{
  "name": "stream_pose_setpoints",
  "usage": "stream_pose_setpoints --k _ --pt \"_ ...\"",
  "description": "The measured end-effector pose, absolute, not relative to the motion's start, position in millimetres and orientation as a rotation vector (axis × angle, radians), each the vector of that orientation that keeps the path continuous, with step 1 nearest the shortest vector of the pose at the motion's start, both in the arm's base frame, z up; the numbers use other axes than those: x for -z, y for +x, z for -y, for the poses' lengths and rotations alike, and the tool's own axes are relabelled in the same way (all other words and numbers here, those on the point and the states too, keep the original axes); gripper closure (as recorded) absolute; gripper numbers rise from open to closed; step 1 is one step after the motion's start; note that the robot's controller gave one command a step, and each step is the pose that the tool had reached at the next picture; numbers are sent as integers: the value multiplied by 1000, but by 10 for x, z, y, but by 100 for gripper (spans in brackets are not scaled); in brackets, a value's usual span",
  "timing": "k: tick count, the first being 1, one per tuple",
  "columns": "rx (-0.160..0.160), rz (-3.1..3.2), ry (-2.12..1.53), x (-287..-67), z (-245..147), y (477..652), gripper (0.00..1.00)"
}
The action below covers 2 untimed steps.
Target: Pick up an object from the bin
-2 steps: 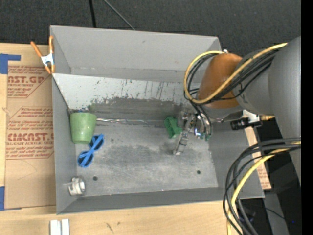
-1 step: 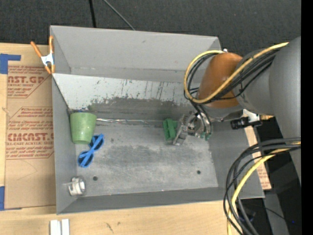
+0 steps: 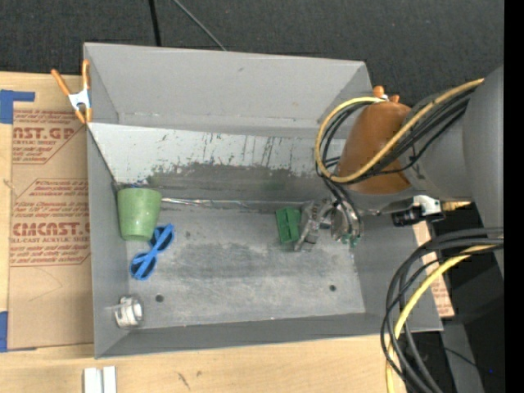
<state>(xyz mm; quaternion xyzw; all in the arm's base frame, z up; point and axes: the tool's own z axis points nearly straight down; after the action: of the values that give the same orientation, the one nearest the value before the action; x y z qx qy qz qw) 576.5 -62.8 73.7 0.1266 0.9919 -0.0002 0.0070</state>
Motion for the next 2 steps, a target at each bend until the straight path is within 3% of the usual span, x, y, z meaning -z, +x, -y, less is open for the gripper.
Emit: stream_pose_setpoints --k 1,2 --pt "1 -3115 395 -702 619 5734 0" --pt "-1 -3107 457 -737 1004 5870 0"
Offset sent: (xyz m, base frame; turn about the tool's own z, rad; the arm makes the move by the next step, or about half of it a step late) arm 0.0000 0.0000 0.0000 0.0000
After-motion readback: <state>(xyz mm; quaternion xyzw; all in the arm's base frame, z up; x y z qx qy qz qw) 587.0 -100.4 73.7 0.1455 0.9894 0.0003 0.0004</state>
